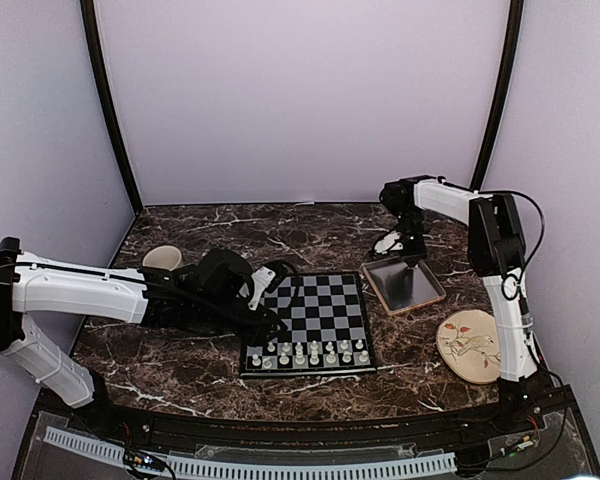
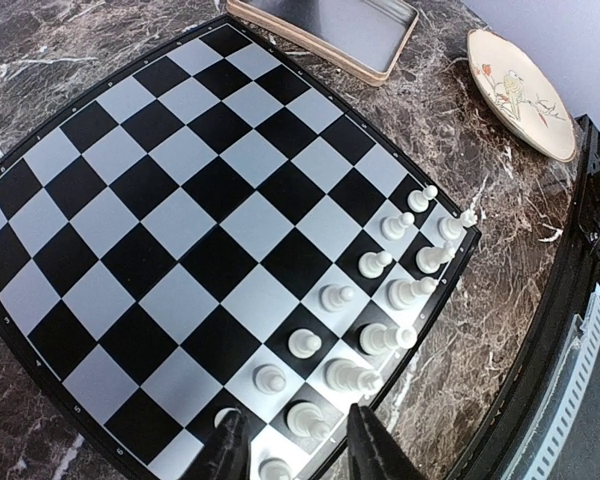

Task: Set up the chess pieces on the board
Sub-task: Pick up the pawn from the storage box, then place the pawn on the chessboard.

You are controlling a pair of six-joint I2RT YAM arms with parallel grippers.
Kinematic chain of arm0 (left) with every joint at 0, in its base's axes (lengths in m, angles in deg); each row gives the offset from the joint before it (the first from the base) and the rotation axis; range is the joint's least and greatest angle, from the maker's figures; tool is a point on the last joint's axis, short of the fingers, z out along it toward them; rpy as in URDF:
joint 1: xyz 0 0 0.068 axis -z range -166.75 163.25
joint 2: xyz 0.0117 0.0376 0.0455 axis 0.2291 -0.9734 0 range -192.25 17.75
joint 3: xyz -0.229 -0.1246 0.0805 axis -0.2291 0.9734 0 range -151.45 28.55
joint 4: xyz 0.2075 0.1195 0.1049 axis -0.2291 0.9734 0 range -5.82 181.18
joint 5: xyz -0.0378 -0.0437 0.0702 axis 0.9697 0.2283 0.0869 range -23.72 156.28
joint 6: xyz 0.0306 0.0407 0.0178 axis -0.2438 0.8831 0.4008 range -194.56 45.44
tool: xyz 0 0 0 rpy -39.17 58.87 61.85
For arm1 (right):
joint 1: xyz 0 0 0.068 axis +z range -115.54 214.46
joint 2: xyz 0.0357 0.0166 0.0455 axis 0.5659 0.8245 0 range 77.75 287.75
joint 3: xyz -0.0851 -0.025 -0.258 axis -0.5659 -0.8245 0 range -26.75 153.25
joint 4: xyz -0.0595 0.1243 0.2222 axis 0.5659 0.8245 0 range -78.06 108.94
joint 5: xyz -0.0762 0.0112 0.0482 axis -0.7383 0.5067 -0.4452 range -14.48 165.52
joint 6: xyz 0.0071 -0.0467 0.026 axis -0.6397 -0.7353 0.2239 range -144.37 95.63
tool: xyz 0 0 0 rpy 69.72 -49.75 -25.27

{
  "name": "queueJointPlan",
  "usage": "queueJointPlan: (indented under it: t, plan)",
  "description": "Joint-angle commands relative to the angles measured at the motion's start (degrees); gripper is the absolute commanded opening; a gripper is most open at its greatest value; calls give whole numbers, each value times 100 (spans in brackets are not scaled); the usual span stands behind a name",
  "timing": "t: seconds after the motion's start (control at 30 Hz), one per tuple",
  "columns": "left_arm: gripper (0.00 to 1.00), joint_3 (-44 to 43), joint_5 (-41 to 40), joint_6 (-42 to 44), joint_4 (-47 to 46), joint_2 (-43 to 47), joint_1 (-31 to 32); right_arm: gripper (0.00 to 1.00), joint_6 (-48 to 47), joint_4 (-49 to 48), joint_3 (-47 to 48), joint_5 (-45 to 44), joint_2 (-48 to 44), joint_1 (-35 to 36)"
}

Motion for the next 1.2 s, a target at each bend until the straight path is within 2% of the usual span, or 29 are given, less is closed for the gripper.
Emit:
queueJointPlan:
  t: [0.0,0.1,0.17,0.3,0.4,0.53,0.77,0.83,0.93,1.17]
  plan:
    - [35,7,40,5,-34,117,39,7,365,495,72,1085,-238,-71]
    - [35,6,12,13,-40,149,39,7,571,700,46,1899,-574,-86]
    - [35,35,-44,16,-86,175,39,8,743,792,0,2820,-870,-63]
    - [35,68,-255,11,-223,166,39,8,1289,379,-499,4245,-1512,160]
    - [35,39,-473,6,-306,144,22,9,1974,-471,-1282,5362,-2084,407]
    - [35,-48,-752,-8,-299,181,-1,9,3003,-2202,-2566,6258,-2663,911]
    - [35,-21,-1038,-116,-343,362,-64,10,4594,-5784,-4481,6132,-3122,1583]
    - [35,11,-1057,-165,-370,387,-74,9,4904,-6471,-4815,5951,-3052,1708]
    - [35,68,-1062,-211,-402,437,-76,9,5010,-6933,-5033,5741,-2839,1861]
    - [36,189,-1027,-235,-438,494,-92,17,4963,-6881,-5010,5596,-2555,1913]
